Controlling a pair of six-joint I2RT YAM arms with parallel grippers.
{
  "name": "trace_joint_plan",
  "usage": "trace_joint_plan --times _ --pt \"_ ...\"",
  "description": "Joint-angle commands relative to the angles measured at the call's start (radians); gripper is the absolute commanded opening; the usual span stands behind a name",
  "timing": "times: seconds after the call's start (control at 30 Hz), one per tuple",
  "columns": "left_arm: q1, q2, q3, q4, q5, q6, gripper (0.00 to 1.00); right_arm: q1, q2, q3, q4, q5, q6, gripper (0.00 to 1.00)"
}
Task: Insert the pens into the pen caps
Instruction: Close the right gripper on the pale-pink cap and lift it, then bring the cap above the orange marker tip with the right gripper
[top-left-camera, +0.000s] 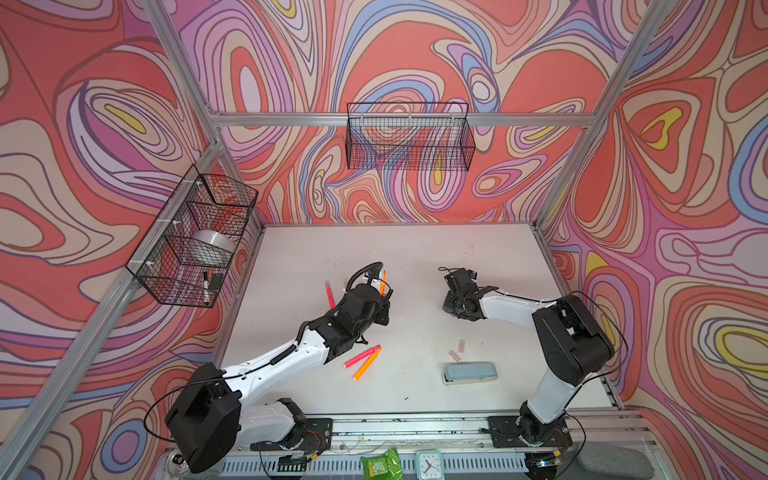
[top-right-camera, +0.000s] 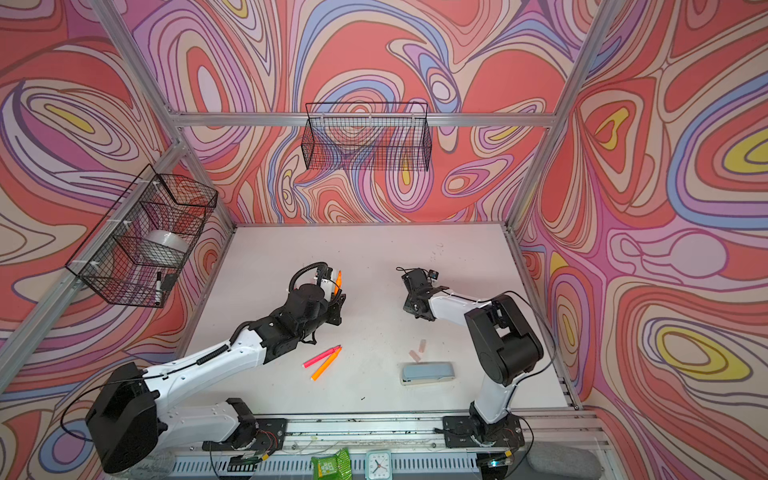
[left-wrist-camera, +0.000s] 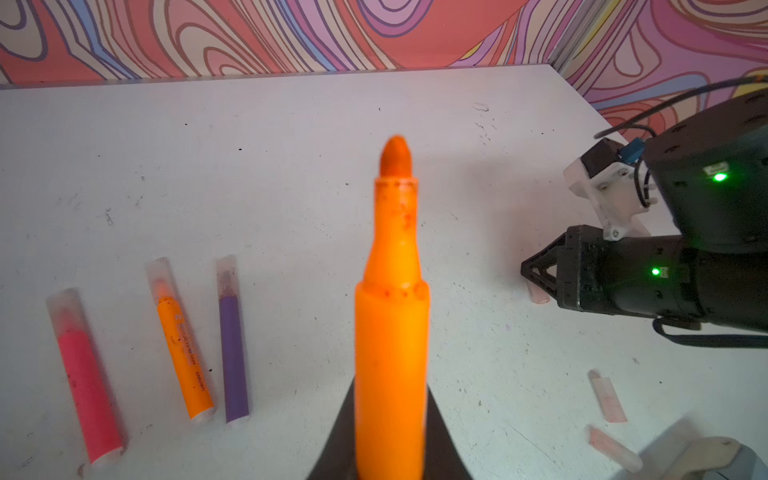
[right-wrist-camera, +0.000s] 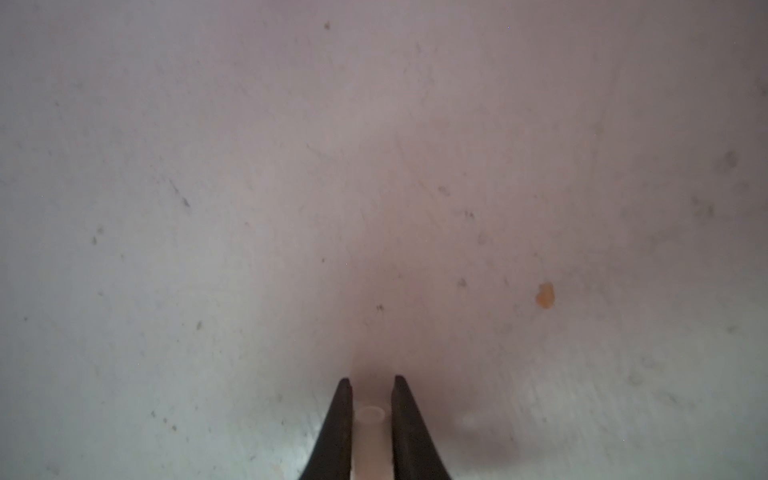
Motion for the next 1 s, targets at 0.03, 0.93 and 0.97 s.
trace_joint_plan --times 0.03,0.93,0.97 --pt "0.0 -0.012 -0.019 0.071 0.139 0.016 0.0 0.001 -0.132 -0.038 0.039 -0.082 0.039 0.07" --pt "-0.006 0.044 -0.029 0.201 0.429 0.001 0.0 0.286 -0.44 -0.075 0.681 0.021 0.031 0.05" --pt "-0.006 0.044 -0.029 0.202 0.43 0.0 0.0 0.292 -0.445 -0.077 0.687 0.024 0.027 0.05"
